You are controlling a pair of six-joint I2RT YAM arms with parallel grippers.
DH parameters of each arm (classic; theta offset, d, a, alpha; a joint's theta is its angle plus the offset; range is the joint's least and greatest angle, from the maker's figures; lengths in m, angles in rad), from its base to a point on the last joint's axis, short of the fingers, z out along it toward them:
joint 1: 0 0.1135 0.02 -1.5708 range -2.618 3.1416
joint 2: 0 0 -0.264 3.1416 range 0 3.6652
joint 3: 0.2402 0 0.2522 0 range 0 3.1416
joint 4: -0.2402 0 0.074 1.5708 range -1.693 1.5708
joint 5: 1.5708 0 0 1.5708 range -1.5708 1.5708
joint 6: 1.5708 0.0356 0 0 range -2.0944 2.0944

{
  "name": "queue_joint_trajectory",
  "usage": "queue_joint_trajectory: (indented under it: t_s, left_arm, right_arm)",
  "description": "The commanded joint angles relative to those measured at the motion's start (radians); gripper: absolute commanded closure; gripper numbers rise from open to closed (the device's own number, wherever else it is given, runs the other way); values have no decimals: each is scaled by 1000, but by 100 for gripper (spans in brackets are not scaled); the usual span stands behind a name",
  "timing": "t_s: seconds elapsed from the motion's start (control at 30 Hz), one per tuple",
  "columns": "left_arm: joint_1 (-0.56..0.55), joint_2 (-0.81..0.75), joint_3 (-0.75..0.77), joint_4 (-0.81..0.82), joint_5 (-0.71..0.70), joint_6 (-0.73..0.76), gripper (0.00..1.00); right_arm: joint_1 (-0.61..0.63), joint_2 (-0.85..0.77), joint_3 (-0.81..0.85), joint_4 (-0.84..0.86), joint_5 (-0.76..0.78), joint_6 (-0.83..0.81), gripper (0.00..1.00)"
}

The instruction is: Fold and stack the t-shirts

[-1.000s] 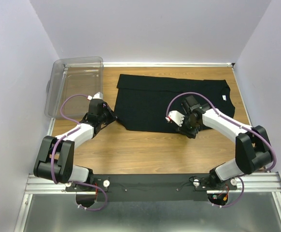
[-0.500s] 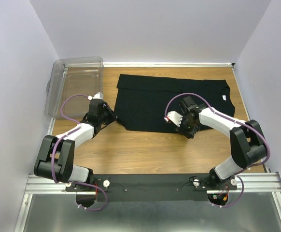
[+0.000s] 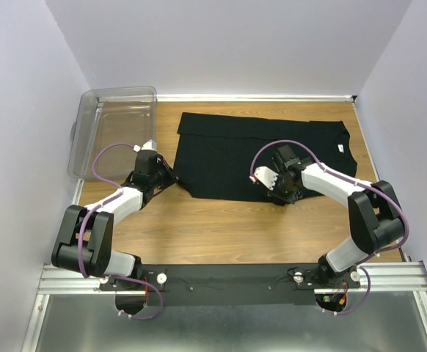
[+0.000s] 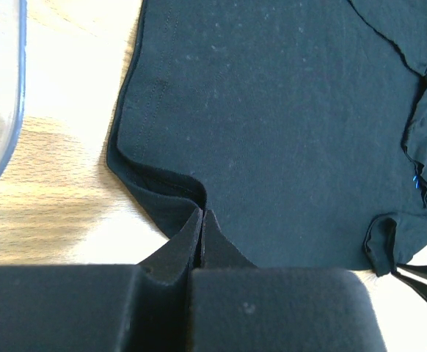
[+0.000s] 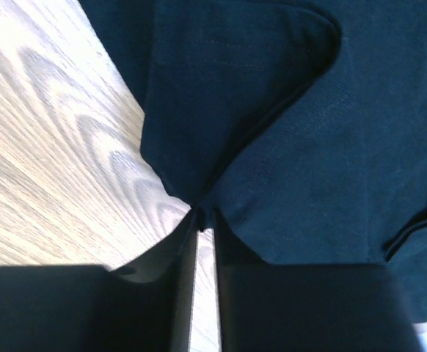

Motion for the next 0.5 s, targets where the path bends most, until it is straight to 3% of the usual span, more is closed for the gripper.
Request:
queue_joint_trajectory:
  t_s: [0.0, 0.2, 0.47]
  left_arm:
    - [7, 10, 0, 19, 25, 23, 100]
    - [7, 6, 1, 19, 29, 23, 100]
    - [7, -10, 1, 14, 37, 23, 100]
  right_arm:
    - [1, -30, 1, 22, 42, 10, 83]
    - [1, -106, 36, 19, 68, 32, 97]
    - [-3, -205, 102, -25, 106, 61, 99]
